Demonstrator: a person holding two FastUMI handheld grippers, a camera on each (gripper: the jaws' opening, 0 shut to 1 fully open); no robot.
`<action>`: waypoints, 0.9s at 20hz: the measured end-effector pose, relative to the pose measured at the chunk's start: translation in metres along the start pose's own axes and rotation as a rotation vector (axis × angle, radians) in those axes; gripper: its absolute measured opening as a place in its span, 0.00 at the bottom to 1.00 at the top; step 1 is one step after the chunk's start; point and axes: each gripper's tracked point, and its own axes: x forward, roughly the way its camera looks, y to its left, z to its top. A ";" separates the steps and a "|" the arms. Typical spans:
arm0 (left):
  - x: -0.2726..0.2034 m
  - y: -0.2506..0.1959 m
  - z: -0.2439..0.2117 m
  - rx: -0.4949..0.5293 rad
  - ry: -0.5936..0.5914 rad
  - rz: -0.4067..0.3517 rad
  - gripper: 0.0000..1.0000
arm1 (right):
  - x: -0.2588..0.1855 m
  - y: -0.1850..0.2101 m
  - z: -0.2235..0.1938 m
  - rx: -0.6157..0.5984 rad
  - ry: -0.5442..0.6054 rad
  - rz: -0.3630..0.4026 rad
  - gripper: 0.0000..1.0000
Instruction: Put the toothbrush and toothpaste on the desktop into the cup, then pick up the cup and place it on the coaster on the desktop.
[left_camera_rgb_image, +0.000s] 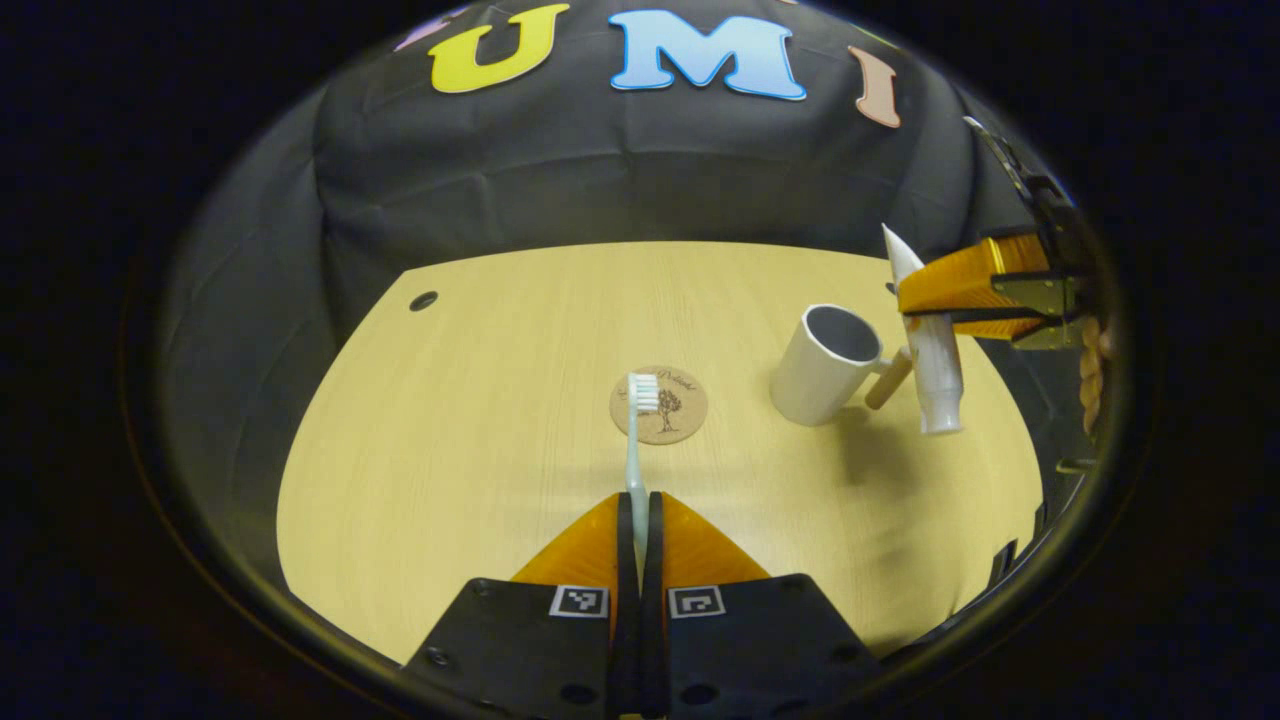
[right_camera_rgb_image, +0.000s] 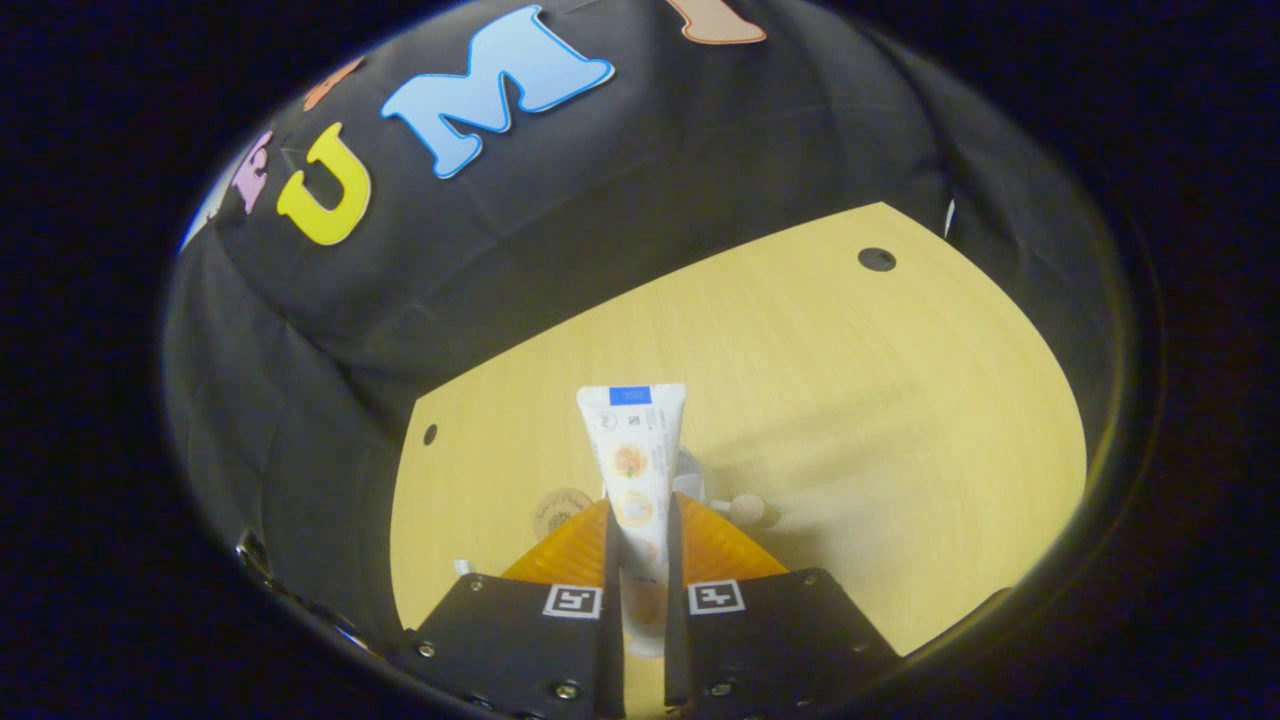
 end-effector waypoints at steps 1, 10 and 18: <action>-0.001 0.002 0.000 -0.002 0.000 0.000 0.08 | 0.003 0.001 0.006 0.011 -0.006 0.002 0.17; -0.014 0.015 -0.008 -0.008 -0.001 0.036 0.07 | 0.031 0.003 0.045 0.104 -0.047 0.008 0.17; -0.063 0.027 -0.013 -0.013 -0.017 0.071 0.08 | 0.064 -0.002 0.062 0.078 -0.117 -0.042 0.17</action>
